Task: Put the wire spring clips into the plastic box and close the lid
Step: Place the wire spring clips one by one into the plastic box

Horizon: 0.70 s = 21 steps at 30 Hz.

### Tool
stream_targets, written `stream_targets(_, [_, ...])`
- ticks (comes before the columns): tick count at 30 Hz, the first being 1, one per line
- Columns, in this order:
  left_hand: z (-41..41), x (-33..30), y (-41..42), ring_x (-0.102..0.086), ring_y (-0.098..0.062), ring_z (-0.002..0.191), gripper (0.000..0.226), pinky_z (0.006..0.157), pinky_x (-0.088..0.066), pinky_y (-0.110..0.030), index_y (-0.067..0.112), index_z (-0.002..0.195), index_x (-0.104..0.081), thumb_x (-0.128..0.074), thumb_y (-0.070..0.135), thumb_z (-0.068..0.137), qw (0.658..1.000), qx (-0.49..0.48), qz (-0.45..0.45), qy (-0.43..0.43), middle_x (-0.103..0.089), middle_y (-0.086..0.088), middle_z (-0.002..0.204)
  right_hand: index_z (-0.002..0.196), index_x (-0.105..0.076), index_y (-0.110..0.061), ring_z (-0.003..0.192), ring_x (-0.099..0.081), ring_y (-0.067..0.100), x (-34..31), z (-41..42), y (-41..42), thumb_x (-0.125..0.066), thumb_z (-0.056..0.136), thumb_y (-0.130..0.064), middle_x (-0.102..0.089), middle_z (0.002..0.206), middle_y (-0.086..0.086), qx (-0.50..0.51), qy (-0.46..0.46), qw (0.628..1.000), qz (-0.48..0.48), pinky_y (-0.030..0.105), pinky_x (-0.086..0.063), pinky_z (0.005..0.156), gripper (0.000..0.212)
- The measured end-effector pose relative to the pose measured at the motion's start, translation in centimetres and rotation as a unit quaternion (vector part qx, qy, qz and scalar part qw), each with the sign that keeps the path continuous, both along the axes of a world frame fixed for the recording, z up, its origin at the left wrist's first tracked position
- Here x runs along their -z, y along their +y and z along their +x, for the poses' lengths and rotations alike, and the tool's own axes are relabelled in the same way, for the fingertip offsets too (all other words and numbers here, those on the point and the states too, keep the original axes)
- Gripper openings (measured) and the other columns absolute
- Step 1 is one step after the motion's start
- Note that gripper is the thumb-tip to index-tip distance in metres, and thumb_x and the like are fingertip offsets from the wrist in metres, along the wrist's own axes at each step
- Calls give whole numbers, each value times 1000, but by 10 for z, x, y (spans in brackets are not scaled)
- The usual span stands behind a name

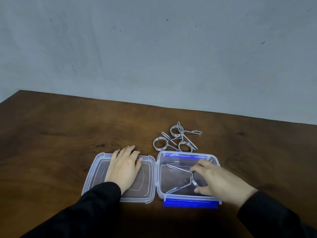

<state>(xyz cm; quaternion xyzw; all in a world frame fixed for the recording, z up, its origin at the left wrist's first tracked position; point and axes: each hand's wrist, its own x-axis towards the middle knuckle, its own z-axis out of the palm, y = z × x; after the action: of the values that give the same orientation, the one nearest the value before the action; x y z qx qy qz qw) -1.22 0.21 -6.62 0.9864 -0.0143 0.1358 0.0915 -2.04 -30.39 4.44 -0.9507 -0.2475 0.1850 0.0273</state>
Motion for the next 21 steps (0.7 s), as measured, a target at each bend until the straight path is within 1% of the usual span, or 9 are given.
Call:
stream_targets(3, [0,0,0,-51,-18,123,32,107,-32,-41,23,115,-68,-48,38,97,1000,-1,4,4,-61,-1,132,135,-51,-30,113,-57,15,11,6,7,-74,86,-40,-50,133,-6,-6,18,1000,-17,22,-48,84,56])
stream_targets(6, [0,0,1,-51,-17,123,31,107,-32,-41,24,115,-68,-49,38,97,1000,-3,4,7,-61,0,132,135,-57,-29,111,-59,13,2,11,8,-68,89,-47,-58,130,-7,-20,37,999,-21,25,-49,86,50])
stream_targets(8, [1,1,0,-51,-17,123,30,107,-32,-41,24,115,-69,-49,39,97,1000,-6,2,8,-61,0,132,124,-65,-30,99,-62,10,-7,22,6,-62,90,-53,-65,116,-9,1,0,1000,17,26,-51,82,42])
stream_targets(10, [0,1,0,-51,-17,123,30,107,-31,-41,24,114,-68,-50,38,97,1000,-5,2,9,-60,0,132,106,-72,-25,83,-62,11,-10,43,2,-64,90,-49,-64,96,-7,47,-71,991,100,31,-52,77,30])
stream_targets(11, [0,1,0,-51,-17,123,30,107,-31,-41,24,115,-68,-49,38,97,1000,-3,2,9,-60,0,132,102,-73,-22,82,-61,14,-8,57,1,-66,90,-44,-63,94,-5,73,-108,983,130,33,-51,78,26])
stream_targets(13, [0,1,1,-50,-17,124,30,107,-30,-40,24,115,-68,-49,38,97,1000,0,-1,7,-60,0,133,110,-71,-18,93,-62,20,-2,88,-3,-70,90,-36,-61,104,1,123,-142,972,140,37,-50,86,27])
stream_targets(16, [0,1,1,-48,-16,125,32,108,-28,-40,24,117,-67,-46,39,97,1000,-5,-6,10,-58,1,135,136,-55,-20,117,-57,25,6,126,-1,-68,91,-37,-54,130,5,159,-80,978,111,41,-48,101,49])
stream_targets(20, [1,2,1,-47,-16,126,37,108,-27,-39,25,116,-66,-39,42,97,1000,0,-10,8,-58,1,134,141,-49,-20,108,-57,19,8,148,25,-62,96,-36,-55,130,6,111,-61,987,103,35,-48,93,50])
stream_targets(21, [1,2,1,-48,-16,125,39,107,-28,-39,24,115,-67,-38,43,96,1000,0,-11,7,-59,1,133,144,-46,-20,111,-56,21,9,151,32,-60,97,-34,-53,135,7,115,-62,986,100,36,-47,95,51])
